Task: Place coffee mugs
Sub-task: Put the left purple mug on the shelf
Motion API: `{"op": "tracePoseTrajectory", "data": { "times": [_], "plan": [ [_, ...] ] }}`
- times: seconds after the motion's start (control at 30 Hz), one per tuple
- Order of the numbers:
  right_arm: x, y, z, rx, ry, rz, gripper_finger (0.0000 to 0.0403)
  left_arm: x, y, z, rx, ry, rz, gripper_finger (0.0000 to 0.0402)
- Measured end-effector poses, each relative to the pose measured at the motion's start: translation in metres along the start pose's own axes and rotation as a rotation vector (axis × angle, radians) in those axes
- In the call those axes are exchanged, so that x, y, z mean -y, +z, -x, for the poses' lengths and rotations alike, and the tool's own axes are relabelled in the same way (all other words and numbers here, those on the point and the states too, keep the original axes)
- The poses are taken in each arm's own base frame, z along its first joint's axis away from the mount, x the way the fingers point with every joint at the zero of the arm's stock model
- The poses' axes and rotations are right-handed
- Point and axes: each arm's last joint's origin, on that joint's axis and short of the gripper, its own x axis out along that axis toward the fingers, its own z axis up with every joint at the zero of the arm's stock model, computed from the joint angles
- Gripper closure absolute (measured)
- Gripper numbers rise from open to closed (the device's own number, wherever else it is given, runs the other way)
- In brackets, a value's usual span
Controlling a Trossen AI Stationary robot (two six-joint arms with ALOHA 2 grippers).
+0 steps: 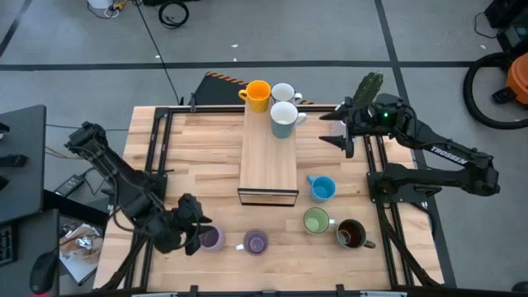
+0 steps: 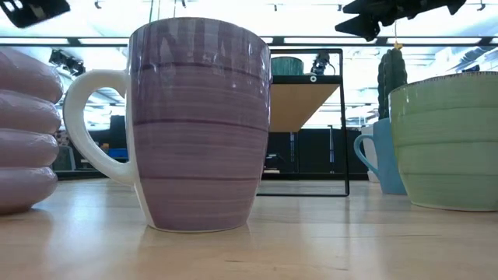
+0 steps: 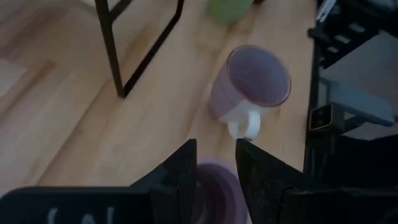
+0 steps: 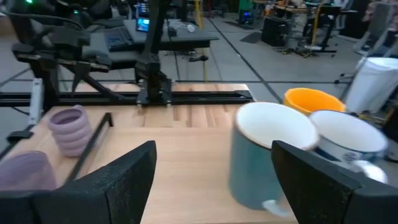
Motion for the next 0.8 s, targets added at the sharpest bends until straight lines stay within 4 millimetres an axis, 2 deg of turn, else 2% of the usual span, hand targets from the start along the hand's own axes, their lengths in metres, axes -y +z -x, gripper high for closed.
{"op": "tracePoseTrajectory", "data": {
  "times": [0.17, 0.37, 0.63, 0.8],
  "plan": [
    [-0.010, 0.001, -0.005, 0.003, 0.044, 0.002, 0.0080, 0.007, -0.013, -0.004, -0.187, 0.106, -0.066, 0.0285],
    [-0.012, -0.001, -0.014, -0.014, 0.083, -0.020, 0.0080, 0.013, -0.030, -0.011, -0.334, 0.087, -0.088, 0.0285],
    [-0.015, -0.005, -0.024, -0.045, 0.171, -0.059, 0.0080, 0.015, -0.036, -0.012, -0.465, 0.108, 0.163, 0.0285],
    [-0.015, -0.004, -0.027, -0.041, 0.161, -0.050, 0.0080, 0.018, -0.043, -0.007, -0.517, 0.106, 0.212, 0.0285]
  ]
}}
